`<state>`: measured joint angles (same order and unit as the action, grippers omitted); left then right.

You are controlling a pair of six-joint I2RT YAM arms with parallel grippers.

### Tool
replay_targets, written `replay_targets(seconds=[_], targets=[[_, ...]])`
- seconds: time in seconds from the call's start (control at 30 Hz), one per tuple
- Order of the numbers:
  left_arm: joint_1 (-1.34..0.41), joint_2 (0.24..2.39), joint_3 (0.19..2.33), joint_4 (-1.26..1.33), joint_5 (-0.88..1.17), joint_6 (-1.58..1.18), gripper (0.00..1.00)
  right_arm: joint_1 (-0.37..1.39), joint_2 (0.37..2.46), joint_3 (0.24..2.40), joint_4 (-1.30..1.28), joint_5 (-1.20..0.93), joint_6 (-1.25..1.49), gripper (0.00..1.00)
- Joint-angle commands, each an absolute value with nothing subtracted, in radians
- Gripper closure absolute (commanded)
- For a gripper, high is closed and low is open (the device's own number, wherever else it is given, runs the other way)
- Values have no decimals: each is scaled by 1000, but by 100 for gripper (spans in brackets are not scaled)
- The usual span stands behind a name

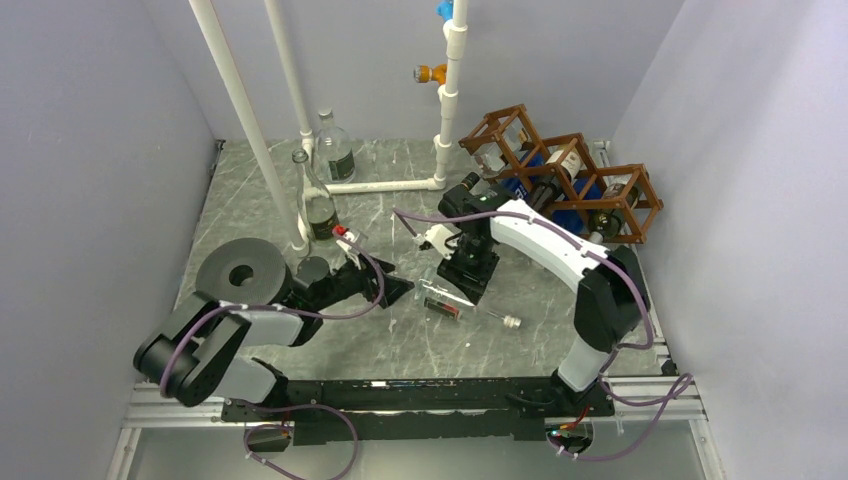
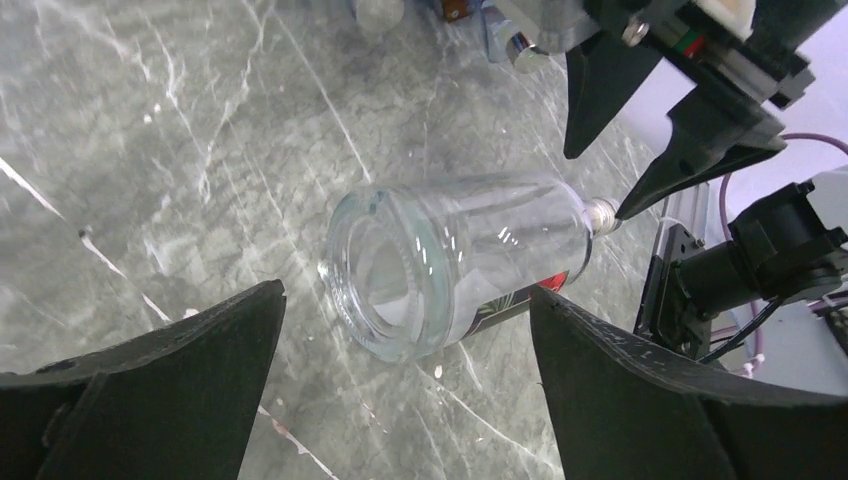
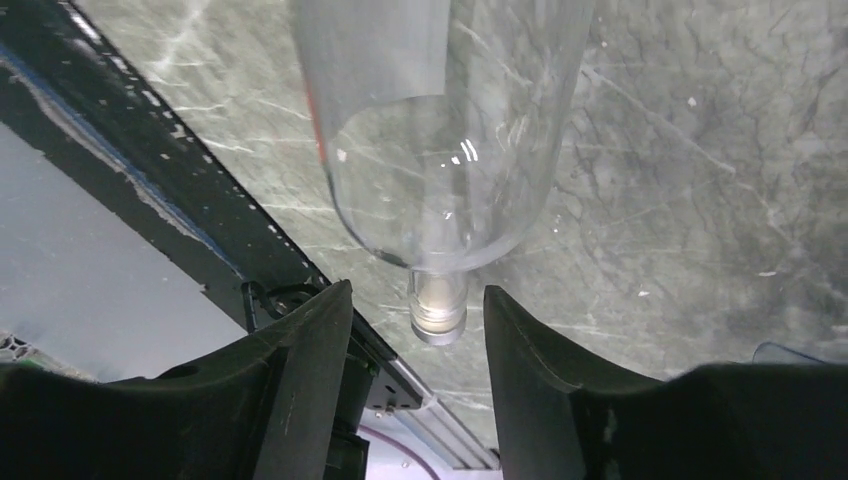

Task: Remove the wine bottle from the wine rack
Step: Place the wine bottle at the center of the board, then adjust the wine bottle at the center of the board.

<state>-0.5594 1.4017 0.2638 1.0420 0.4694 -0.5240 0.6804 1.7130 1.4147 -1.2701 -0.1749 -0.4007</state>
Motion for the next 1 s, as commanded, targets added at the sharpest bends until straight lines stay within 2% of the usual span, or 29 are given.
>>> replay_targets(seconds=[0.0, 0.17, 0.3, 0.4, 0.6, 0.73, 0.97], targets=[[-560, 1256, 269, 977, 490, -327, 1, 658, 1569, 1426, -1245, -324, -487, 44], [-661, 1128, 299, 787, 395, -121, 0, 572, 1408, 1308, -1185, -465, -603, 40], [-733, 1112, 333, 669, 295, -35, 0, 448, 1213, 1105, -1066, -571, -752, 27], [-753, 1103, 340, 634, 251, -37, 0, 404, 1106, 928, -958, -528, -793, 24], [-772, 1079, 362, 592, 192, -44, 0, 352, 990, 720, -765, -391, -747, 22], [-777, 1077, 369, 583, 194, -42, 1, 350, 961, 627, -687, -323, -756, 21], [-792, 1070, 369, 596, 197, -41, 1, 348, 963, 557, -630, -326, -807, 23]])
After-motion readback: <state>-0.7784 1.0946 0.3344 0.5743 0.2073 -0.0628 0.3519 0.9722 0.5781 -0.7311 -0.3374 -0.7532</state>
